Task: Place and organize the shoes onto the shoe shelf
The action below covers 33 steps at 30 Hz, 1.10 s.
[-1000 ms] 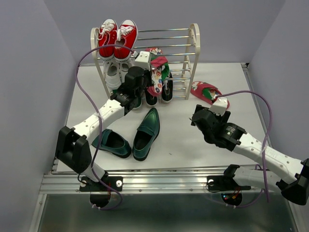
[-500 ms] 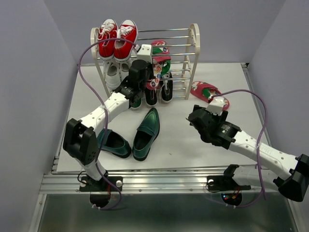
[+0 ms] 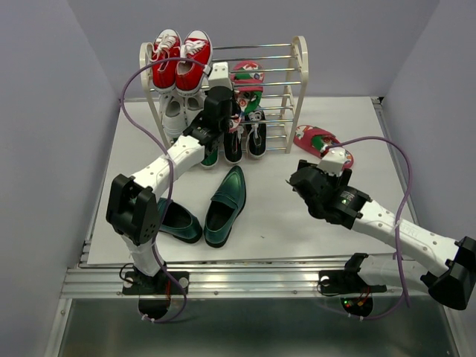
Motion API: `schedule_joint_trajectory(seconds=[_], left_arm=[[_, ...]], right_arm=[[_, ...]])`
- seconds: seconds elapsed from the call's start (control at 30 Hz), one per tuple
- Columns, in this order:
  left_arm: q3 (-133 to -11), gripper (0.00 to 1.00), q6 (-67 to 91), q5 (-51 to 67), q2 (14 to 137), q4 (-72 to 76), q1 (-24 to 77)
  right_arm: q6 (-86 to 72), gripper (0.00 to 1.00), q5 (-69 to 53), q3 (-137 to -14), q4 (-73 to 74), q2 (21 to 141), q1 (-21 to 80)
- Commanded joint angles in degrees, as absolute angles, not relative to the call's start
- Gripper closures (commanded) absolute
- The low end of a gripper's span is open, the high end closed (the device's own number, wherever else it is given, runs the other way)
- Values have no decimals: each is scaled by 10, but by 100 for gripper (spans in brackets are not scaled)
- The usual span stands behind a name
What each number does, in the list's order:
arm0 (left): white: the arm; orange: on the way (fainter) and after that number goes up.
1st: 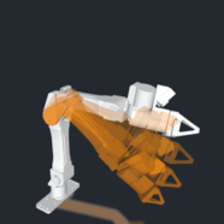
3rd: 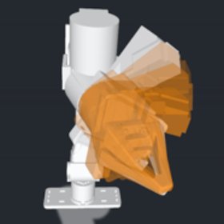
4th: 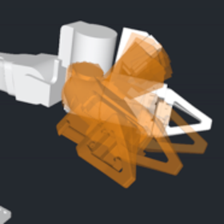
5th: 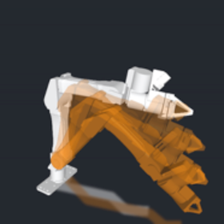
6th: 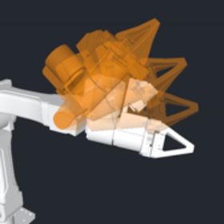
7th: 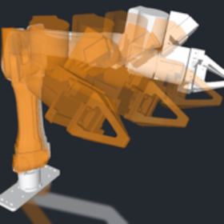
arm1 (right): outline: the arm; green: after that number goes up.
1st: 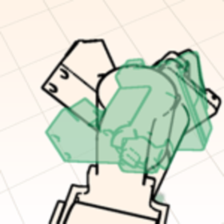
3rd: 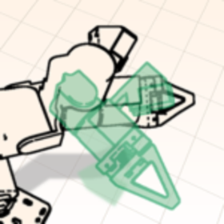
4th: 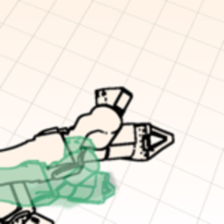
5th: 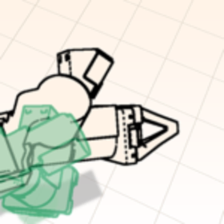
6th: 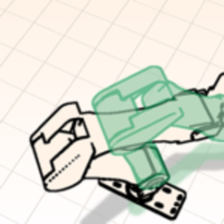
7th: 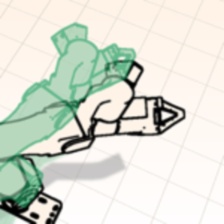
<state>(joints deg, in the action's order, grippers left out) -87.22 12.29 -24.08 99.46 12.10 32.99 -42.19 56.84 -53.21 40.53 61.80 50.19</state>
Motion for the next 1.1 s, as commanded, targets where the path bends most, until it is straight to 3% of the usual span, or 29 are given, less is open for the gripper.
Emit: schedule_joint_trajectory(seconds=[0.0, 0.53, 0.6, 0.67, 1.07], left_arm=[[-885, 100, 186, -308, 961, 194, 328], [-881, 100, 232, -366, 976, 150, 334], [-887, 95, 233, -368, 978, 140, 334], [-886, 80, 225, -368, 979, 138, 334], [-917, 70, 181, -328, 1007, 133, 335]], right_arm=[[-421, 0, 599, -559, 385, 612, 498], [-415, 0, 610, -575, 385, 626, 498], [-415, 0, 607, -577, 385, 628, 498], [-415, 0, 608, -576, 385, 628, 498], [-406, 0, 623, -580, 382, 643, 498]])
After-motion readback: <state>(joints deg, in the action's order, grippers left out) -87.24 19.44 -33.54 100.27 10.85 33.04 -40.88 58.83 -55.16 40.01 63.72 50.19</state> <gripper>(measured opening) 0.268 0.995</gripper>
